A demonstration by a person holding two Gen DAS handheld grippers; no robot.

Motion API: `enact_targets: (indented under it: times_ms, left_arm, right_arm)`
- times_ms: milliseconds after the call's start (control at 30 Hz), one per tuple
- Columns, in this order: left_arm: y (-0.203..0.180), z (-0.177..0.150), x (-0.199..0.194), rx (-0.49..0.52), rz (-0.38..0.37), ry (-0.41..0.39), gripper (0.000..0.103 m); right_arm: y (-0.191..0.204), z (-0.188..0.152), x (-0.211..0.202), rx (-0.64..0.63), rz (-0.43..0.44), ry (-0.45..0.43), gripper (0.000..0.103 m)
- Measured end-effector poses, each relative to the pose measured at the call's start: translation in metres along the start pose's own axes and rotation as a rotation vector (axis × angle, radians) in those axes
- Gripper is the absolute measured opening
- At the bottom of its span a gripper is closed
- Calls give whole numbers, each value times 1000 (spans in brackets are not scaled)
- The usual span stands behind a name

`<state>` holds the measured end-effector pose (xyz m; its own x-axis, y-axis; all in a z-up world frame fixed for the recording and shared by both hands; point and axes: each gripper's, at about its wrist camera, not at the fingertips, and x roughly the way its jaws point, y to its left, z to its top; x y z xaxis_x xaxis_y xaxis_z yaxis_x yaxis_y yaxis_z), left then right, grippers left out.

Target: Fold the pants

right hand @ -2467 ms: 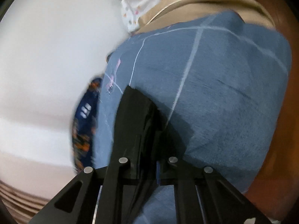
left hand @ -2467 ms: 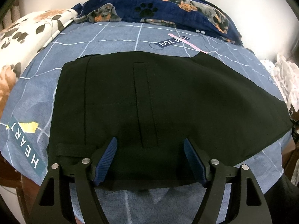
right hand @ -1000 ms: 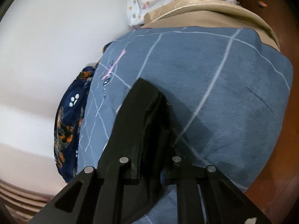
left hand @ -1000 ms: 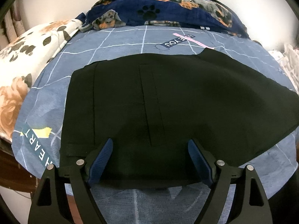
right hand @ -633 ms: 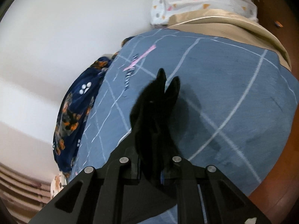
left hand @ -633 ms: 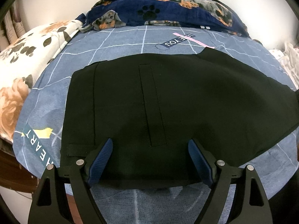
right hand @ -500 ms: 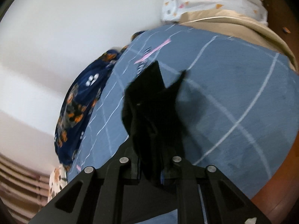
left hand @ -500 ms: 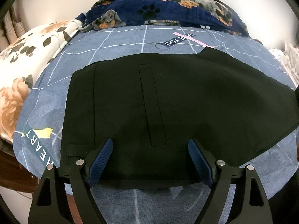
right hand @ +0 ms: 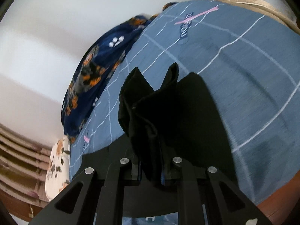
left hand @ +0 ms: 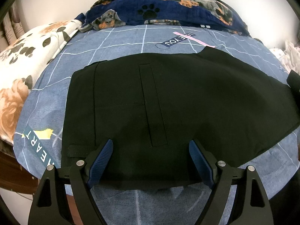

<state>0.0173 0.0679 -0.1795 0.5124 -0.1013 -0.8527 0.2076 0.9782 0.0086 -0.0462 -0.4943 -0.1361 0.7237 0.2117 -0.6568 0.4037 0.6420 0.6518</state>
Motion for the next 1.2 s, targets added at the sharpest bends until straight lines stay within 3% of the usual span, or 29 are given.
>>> enact_targets:
  times_ms: [1200]
  left_arm:
    - [-1, 1, 0, 2, 2, 0, 84]
  right_arm:
    - [52, -47, 40, -181, -25, 153, 15]
